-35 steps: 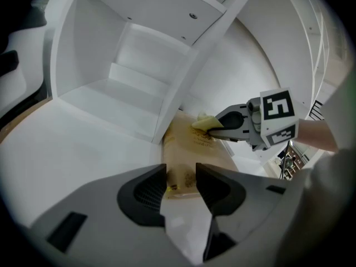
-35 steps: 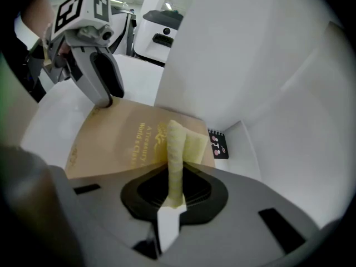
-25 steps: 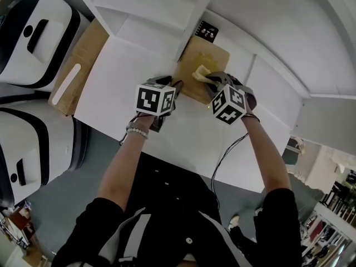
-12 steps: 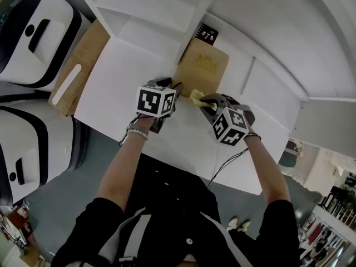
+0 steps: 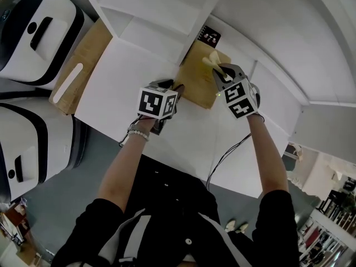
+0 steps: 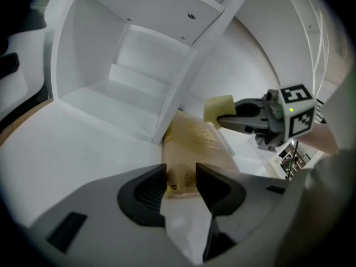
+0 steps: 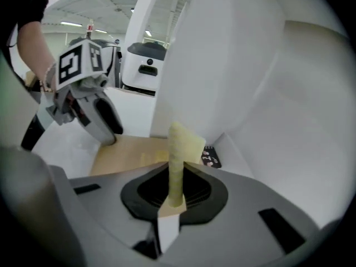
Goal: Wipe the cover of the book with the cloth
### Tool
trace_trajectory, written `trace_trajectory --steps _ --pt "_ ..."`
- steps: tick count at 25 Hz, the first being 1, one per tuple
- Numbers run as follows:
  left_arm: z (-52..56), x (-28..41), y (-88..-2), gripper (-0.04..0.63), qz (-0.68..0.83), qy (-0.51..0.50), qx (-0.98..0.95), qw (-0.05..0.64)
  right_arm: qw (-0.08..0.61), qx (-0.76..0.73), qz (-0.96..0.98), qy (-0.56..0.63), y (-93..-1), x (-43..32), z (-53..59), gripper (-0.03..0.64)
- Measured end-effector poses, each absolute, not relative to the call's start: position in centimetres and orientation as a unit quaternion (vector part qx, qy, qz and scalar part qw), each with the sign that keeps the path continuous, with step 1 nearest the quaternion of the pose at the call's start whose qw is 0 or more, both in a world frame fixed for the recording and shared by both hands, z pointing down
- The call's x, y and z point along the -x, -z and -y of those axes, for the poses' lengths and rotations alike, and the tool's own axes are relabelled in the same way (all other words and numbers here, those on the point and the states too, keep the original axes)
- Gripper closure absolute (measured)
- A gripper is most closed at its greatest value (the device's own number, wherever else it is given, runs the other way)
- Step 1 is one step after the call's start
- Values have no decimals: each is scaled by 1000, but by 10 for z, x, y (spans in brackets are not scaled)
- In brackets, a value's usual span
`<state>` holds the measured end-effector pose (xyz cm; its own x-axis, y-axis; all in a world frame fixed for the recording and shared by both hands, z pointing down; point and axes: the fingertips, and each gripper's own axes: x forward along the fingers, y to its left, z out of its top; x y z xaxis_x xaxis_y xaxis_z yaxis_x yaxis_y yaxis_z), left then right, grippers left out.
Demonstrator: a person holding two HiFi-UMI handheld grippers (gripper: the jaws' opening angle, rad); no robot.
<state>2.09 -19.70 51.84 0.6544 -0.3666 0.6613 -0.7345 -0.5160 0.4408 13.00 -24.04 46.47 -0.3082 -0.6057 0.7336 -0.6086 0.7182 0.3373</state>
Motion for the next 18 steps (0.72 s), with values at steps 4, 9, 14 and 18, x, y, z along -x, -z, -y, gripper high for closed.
trace_trajectory --steps 4,9,14,18 --pt "197 -21 -518 430 328 -255 -834 363 485 -412 771 13 -468 -148 282 581" --pt "197 -22 -518 430 328 -257 -834 362 524 -413 745 13 -480 -155 309 581" --pt "197 -22 -517 430 328 -256 -835 361 553 -404 728 12 -493 -154 322 581" --pt "197 -21 -517 430 328 -254 -835 361 578 -375 724 22 -507 -147 315 581"
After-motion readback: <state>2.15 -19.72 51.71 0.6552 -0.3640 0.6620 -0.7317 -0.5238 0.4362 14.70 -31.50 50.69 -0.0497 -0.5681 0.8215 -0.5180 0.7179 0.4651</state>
